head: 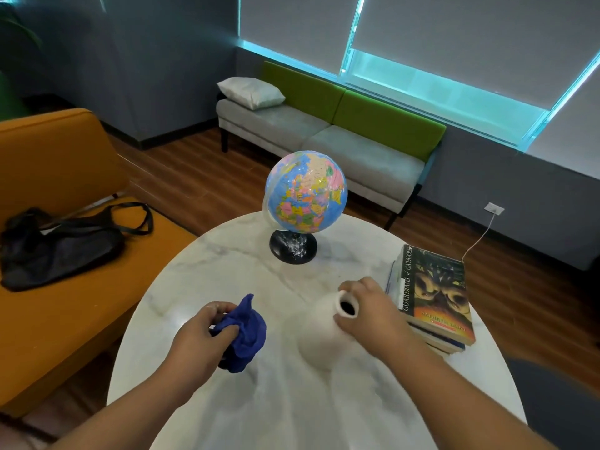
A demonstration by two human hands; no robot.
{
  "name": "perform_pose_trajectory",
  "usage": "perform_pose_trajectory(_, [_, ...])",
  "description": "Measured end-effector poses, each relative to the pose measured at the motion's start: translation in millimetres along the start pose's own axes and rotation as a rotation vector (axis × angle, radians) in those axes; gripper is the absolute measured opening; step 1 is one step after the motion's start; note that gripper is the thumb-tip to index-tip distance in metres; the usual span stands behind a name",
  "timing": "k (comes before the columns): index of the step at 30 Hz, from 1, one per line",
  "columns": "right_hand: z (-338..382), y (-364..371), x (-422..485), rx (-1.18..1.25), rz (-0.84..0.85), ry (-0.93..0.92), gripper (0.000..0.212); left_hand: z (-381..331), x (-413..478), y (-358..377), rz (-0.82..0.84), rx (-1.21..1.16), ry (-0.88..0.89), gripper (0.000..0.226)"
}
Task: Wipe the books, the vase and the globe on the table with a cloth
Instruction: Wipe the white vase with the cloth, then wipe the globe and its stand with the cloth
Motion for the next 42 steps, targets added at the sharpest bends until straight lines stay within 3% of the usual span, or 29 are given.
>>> perform_pose_trajectory(14, [-66.4,-39.8,135.4,-0.325,0.032,0.28,0.053,16.2,44.6,-10.4,-0.057,0.012,-0.059,0.024])
perform_pose_trajectory(22, [-86.1,-44.1,166.8,-0.287,0.019,0.352,0.053,12.1,63.0,-5.7,-0.095,0.02,-0.053,0.024])
perform_pose_trajectory(25, [-84.9,-44.5,172.5,-0.418,0.067,0.339,0.053,10.4,64.4,-3.7,-0.091,0.029,-0.058,0.023])
perform_pose_trajectory(29, [-90.1,-46.9,174.4,-0.324,0.078,0.391,0.06,4.1,62.9,1.2,-0.076,0.043,-0.05,0.023])
perform_pose_trajectory(32, [-87.7,-40.1,155.4,-0.363,-0.079,0.379,0.071,-1.3,59.6,3.2,-0.062,0.04,-0.046,0.023])
perform_pose_trajectory(35, [-57.9,-21.9,127.2,-0.119,-0.321,0.199,0.074,-9.8,56.8,6.2,-0.034,0.037,-0.05,0.023])
perform_pose_trajectory(37, [-28.4,-6.7,103.2,0.147,-0.316,0.01,0.056,-17.4,55.3,12.2,-0.001,0.041,-0.044,0.021])
perform_pose_trajectory(39, [2.5,5.7,71.5,0.371,-0.17,-0.134,0.044,-25.9,55.1,21.4,0.027,0.025,-0.027,0.02])
perform_pose_trajectory(42, [43.7,19.3,27.0,0.545,0.161,-0.245,0.066,-42.8,51.9,42.4,0.101,-0.107,-0.024,0.017])
Point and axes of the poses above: each hand's wrist, its own x-axis towards the middle knuckle, its own y-axis out of the palm, z = x × y, the point moved 1 cm from there along x, towards the middle knuckle, and after that the axes turned 11 degrees about -x, right-handed, at the moved point
